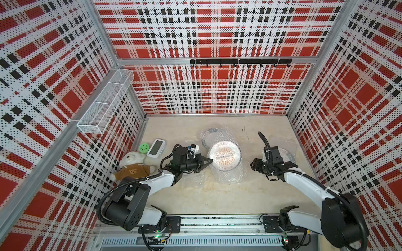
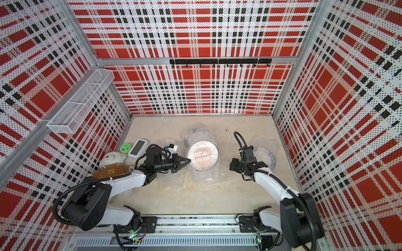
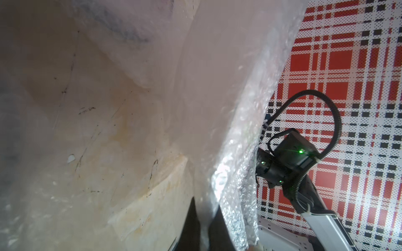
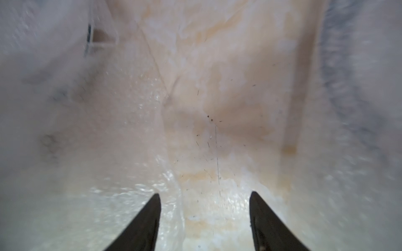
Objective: Unpack dinner plates from bubble wrap
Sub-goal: Unwrap the bubble wrap.
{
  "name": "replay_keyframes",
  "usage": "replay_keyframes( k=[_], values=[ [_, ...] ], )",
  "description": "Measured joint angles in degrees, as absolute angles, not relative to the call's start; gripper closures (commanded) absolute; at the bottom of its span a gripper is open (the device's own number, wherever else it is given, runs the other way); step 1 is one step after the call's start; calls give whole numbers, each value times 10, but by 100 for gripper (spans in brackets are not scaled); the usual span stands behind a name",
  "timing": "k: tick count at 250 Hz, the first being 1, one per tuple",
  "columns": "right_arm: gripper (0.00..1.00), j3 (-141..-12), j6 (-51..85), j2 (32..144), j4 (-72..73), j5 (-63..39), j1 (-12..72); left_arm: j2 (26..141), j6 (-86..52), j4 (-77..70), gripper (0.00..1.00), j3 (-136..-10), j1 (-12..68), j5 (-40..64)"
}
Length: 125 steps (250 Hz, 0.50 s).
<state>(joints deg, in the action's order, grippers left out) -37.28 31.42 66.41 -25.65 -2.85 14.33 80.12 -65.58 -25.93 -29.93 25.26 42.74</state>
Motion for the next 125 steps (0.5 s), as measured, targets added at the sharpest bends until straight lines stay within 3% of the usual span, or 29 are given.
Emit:
replay_keyframes(
  k=[28,68,125],
  values=[
    [12,-410,296,597,-290,-17,114,805,-640,-241,100,-315,272,425],
    [12,-440,268,550,-262,-123,107,822,-626,-235,100,-334,294,423],
    [33,-425,275,597,-197,-261,108,839,-621,-227,100,-343,304,420]
  ],
)
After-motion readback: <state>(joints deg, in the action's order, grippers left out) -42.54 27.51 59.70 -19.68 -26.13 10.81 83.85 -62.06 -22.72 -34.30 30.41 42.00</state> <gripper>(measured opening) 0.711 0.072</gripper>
